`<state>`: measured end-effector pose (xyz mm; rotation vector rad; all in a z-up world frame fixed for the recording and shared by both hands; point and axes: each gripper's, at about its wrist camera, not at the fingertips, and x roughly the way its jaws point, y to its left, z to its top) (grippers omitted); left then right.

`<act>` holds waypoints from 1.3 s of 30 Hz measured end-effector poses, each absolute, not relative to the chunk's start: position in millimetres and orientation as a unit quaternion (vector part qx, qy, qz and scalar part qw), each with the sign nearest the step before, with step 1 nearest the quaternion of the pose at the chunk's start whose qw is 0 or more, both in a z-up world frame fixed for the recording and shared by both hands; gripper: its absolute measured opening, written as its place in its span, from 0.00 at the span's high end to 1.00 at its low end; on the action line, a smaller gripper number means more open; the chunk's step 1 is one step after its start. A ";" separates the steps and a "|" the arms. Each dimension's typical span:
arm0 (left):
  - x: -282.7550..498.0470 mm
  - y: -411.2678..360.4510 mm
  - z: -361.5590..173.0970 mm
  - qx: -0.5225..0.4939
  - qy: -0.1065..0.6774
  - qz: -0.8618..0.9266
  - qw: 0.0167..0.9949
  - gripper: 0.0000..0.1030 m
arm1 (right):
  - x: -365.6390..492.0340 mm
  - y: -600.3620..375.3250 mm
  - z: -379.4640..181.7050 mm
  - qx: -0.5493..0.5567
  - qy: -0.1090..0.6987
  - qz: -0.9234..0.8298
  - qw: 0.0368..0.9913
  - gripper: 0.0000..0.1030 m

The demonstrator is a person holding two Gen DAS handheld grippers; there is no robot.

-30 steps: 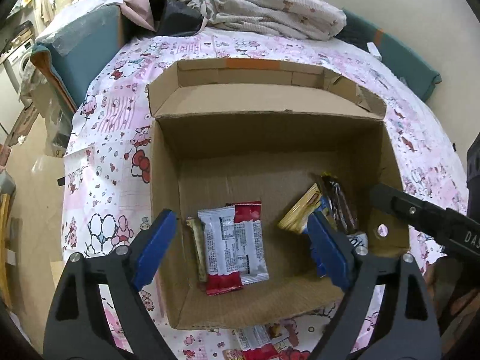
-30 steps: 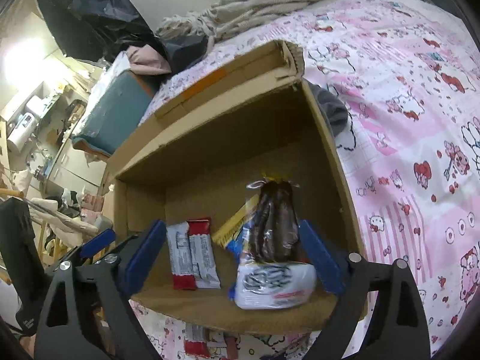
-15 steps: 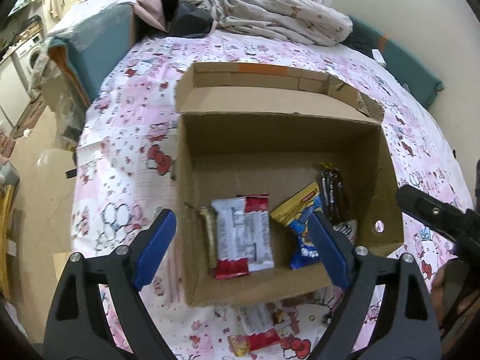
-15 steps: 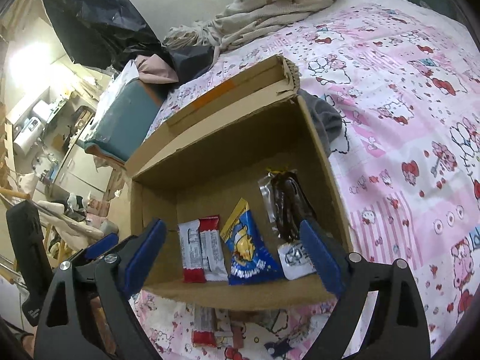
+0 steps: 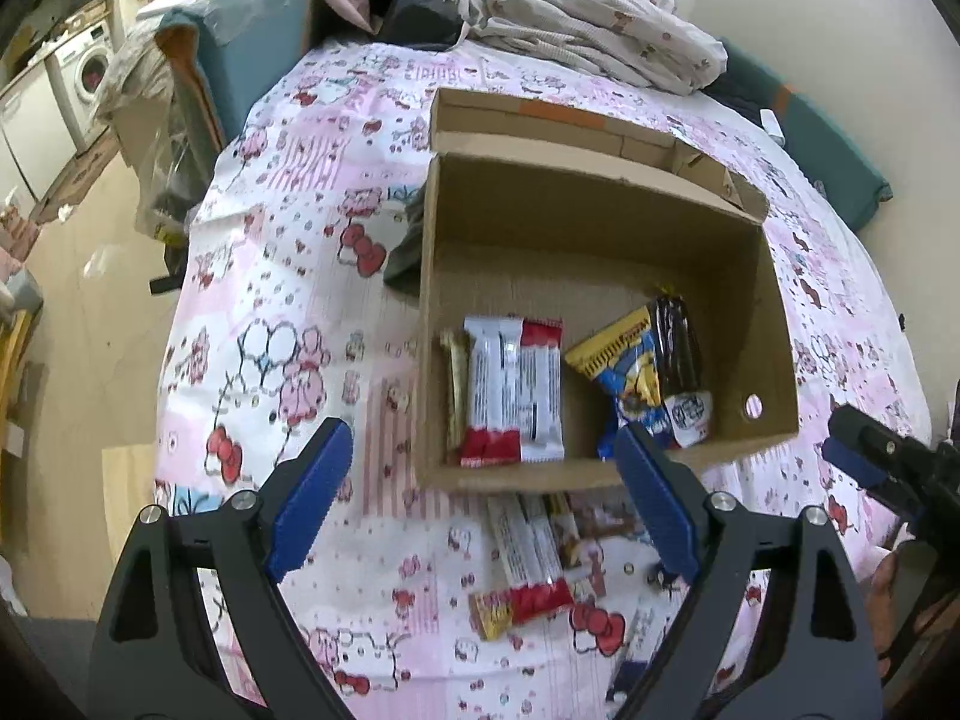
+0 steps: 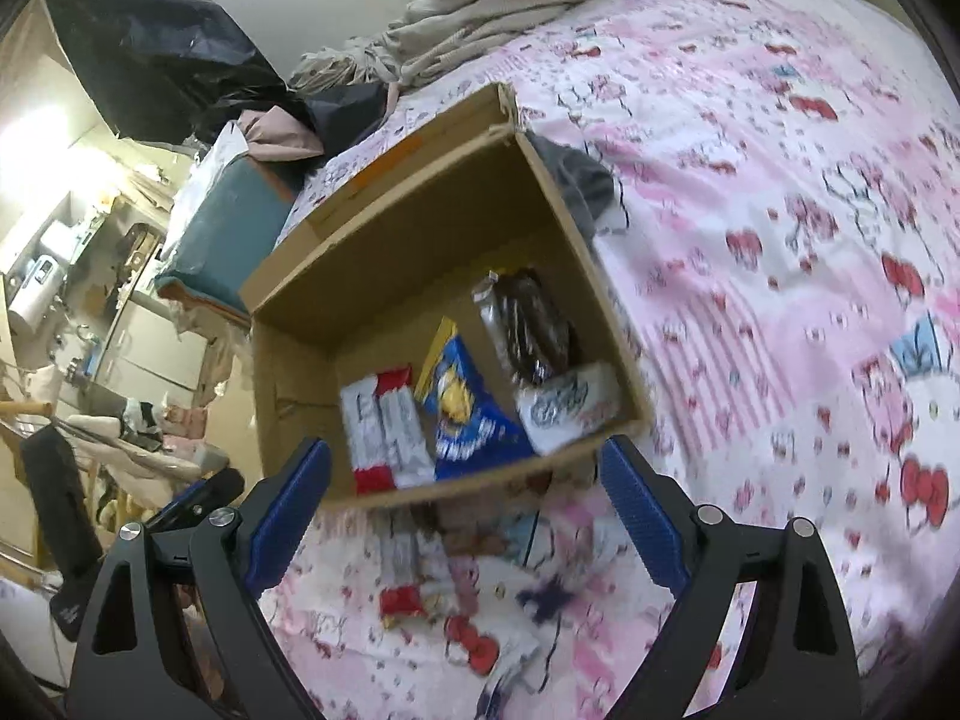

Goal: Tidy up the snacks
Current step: 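Grasp the white-and-red bar with the left tool while the right tool approaches the tube snack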

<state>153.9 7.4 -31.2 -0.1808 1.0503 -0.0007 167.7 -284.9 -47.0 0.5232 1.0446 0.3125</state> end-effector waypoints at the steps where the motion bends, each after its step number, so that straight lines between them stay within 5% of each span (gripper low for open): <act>1: 149.4 8.5 -32.6 -0.088 0.504 0.000 0.859 0.15 | 161.9 -284.8 -47.1 0.244 0.492 0.146 0.823 0.09; 27: 122.9 41.3 -83.9 -0.150 0.580 0.062 0.798 0.16 | 126.6 -284.6 -91.4 0.276 0.572 0.096 0.766 0.10; 31: 127.9 25.7 -108.0 -0.152 0.609 0.040 0.777 0.35 | 131.5 -287.5 -98.5 0.294 0.578 0.092 0.756 0.10; 37: 141.0 -18.5 -136.4 -0.124 0.638 -0.002 0.760 0.37 | 133.6 -288.0 -102.1 0.298 0.582 0.090 0.751 0.10; 39: 148.2 -29.1 -146.9 -0.105 0.648 -0.004 0.754 0.47 | 131.6 -287.5 -100.5 0.300 0.581 0.096 0.751 0.10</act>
